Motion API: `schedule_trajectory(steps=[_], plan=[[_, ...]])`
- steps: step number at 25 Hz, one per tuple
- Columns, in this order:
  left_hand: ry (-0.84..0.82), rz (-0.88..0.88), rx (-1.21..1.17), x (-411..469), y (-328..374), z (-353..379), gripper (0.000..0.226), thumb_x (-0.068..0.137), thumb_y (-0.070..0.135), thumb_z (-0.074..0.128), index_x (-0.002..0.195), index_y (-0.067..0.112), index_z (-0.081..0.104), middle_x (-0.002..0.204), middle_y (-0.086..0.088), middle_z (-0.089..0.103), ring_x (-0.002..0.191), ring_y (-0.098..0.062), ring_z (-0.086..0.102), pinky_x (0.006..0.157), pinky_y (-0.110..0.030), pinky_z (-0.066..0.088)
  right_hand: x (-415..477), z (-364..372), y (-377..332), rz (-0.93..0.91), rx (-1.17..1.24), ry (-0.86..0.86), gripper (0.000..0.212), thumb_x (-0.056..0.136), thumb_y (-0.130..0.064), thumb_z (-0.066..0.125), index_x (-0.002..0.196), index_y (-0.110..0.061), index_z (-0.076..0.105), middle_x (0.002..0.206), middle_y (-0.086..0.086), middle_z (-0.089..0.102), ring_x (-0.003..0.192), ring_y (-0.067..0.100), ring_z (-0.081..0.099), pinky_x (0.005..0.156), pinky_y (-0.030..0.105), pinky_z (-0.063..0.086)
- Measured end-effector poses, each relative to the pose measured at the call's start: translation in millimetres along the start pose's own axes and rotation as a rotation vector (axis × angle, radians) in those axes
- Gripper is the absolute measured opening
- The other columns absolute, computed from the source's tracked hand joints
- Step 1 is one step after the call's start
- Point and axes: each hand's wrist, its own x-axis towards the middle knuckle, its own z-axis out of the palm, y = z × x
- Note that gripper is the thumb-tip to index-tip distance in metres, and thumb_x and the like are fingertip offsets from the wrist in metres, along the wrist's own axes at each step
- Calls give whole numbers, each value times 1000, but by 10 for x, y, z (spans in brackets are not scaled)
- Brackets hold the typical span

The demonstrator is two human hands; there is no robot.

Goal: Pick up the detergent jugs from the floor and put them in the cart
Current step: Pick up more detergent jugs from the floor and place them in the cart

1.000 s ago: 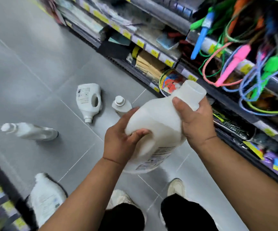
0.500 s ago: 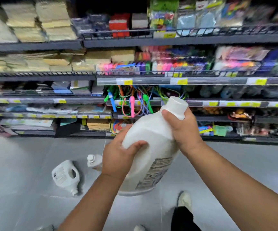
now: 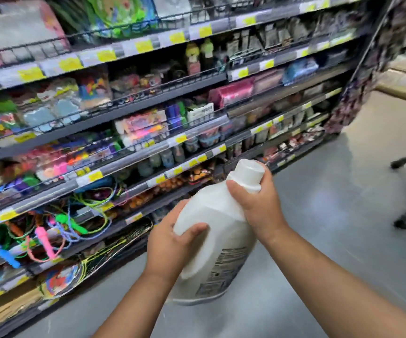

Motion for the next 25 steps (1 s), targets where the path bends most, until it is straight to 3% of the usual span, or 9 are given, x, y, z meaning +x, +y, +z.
schedule_trajectory(steps=[3, 5, 9, 14, 17, 19, 21, 25], plan=[[-59, 33, -9, 185, 261, 874, 41, 76, 30, 79, 110, 42, 60, 89, 46, 61, 87, 32, 49, 75, 5, 32, 334, -877, -87, -37, -79, 48, 65, 64, -35, 76, 122, -37, 48, 99, -13, 65, 86, 3, 63, 81, 26, 53], [-131, 58, -2, 339, 435, 1480, 40, 79, 25, 77, 114, 37, 62, 101, 35, 63, 89, 31, 49, 75, 5, 33, 542, -1496, -121, -67, -93, 116, 65, 65, -37, 76, 122, -44, 46, 103, -14, 64, 90, 5, 63, 82, 25, 52], [-349, 114, 21, 703, 816, 2627, 39, 69, 37, 69, 103, 52, 59, 96, 43, 63, 92, 23, 55, 74, 2, 36, 865, -2628, -147, -68, -58, 338, 50, 69, -32, 76, 109, -45, 49, 88, -27, 64, 77, -4, 59, 71, 15, 48], [-583, 179, 3, 1233, 1104, 4031, 40, 67, 49, 72, 106, 51, 61, 100, 40, 64, 96, 17, 58, 80, -3, 41, 1358, -3857, -69, -35, -45, 579, 50, 66, -39, 76, 109, -43, 51, 93, -14, 62, 84, 10, 61, 83, 39, 54], [-700, 172, -42, 1636, 1203, 4978, 50, 69, 41, 80, 116, 39, 65, 106, 31, 68, 100, 12, 61, 87, -12, 47, 1800, -4589, -7, -16, -66, 702, 47, 66, -38, 76, 105, -47, 51, 94, -8, 62, 81, 11, 61, 82, 42, 54], [-782, 168, -59, 1896, 1288, 5518, 47, 74, 25, 82, 116, 38, 65, 101, 37, 66, 95, 17, 60, 80, -5, 44, 2077, -4978, 16, -30, -69, 750, 47, 68, -35, 76, 106, -45, 51, 93, -7, 62, 79, 8, 61, 80, 40, 54], [-865, 189, -37, 2161, 1485, 6049, 47, 74, 21, 80, 105, 50, 60, 88, 49, 60, 88, 25, 56, 72, 3, 38, 2361, -5390, 22, -22, -95, 844, 49, 69, -34, 75, 110, -41, 50, 93, -8, 62, 78, 4, 60, 77, 33, 53], [-996, 248, 11, 2589, 1899, 7030, 44, 75, 28, 80, 105, 51, 59, 100, 39, 61, 92, 19, 57, 73, 3, 37, 2850, -6184, 1, -58, -82, 997, 46, 70, -33, 74, 108, -41, 50, 90, -14, 62, 76, -2, 59, 73, 21, 50]])
